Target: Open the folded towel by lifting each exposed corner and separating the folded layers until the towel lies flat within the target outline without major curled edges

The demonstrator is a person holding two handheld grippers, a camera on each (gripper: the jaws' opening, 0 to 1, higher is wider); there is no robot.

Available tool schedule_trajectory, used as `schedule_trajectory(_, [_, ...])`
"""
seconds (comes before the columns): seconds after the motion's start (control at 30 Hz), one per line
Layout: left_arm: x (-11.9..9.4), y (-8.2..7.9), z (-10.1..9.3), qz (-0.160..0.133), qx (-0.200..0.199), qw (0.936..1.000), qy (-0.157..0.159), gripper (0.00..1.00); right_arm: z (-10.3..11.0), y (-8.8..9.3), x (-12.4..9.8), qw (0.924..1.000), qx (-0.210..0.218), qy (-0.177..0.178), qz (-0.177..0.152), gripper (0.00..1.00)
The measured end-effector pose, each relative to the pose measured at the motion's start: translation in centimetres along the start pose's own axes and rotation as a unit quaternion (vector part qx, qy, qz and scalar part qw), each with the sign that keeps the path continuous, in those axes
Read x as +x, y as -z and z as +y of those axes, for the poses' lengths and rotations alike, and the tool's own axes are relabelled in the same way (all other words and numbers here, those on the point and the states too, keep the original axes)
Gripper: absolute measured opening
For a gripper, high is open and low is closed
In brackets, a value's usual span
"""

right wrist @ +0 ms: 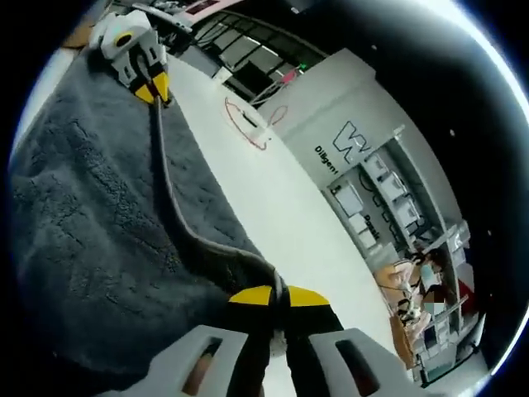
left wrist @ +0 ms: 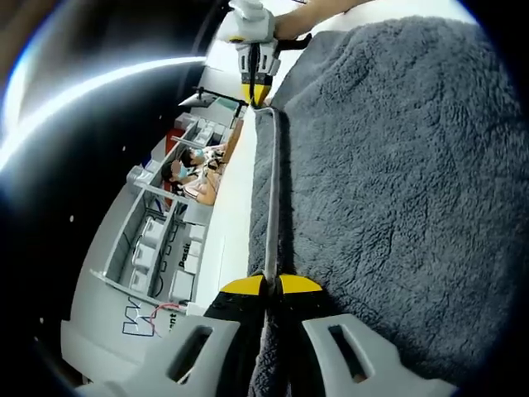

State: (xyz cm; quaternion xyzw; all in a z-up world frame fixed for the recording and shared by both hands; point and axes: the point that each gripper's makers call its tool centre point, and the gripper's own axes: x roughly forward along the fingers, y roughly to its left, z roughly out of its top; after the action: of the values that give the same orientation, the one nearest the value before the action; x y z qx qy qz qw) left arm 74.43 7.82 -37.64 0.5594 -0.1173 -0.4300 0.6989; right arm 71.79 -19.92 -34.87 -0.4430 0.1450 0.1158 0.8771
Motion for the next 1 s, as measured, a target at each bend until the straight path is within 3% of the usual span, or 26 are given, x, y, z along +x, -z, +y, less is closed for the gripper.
schedule_trajectory(0.2, [0.1,0.3,0.1,0.000,-0.009,1.0000,0.003,0.07,-0.1,-0.6,-0.8,0.9997,0.018,0.008,-0.015,0.00])
schedule_trajectory(0.33, [-0.1,0.4,0.7,0.003,-0.029,0.9996,-0.003,0.12,-1.4,-0.5,-0.6,0.9987,0.032,0.020,-0.033,0.00])
schedule_trajectory(0.47, [-0.8,1.0,1.0,0.006,-0.020,0.9997,0.010,0.16,-1.7,-0.8,-0.9,0.9979,0.039,0.030,-0.042,0.00])
schedule_trajectory(0.57, [-1.5,1.0,0.8,-0.009,-0.055,0.9979,0.033,0.21,-2.1,-0.7,-1.1,0.9971,0.049,0.035,-0.046,0.00])
schedule_trajectory(0.67, [-2.5,2.2,1.6,-0.012,-0.059,0.9976,0.034,0.24,-2.2,-0.7,-1.4,0.9959,0.065,0.033,-0.055,0.00])
schedule_trajectory(0.77, [-3.0,4.1,1.7,0.008,-0.060,0.9974,0.040,0.22,-2.2,-1.0,-1.5,0.9950,0.071,0.034,-0.061,0.00])
schedule_trajectory(0.83, [-3.0,4.9,2.0,-0.002,-0.086,0.9952,0.047,0.19,-2.2,-1.0,-1.5,0.9951,0.069,0.036,-0.061,0.00])
schedule_trajectory(0.93, [-3.1,5.7,2.3,-0.004,-0.086,0.9951,0.048,0.07,-2.2,-1.1,-1.5,0.9950,0.068,0.037,-0.062,0.00])
schedule_trajectory(0.97, [-3.1,5.9,2.4,-0.005,-0.086,0.9951,0.048,0.07,-2.2,-1.1,-1.5,0.9950,0.068,0.037,-0.063,0.00])
schedule_trajectory(1.0, [-3.9,6.2,2.3,-0.003,-0.059,0.9969,0.052,0.07,-2.3,-1.3,-1.6,0.9944,0.073,0.040,-0.066,0.00])
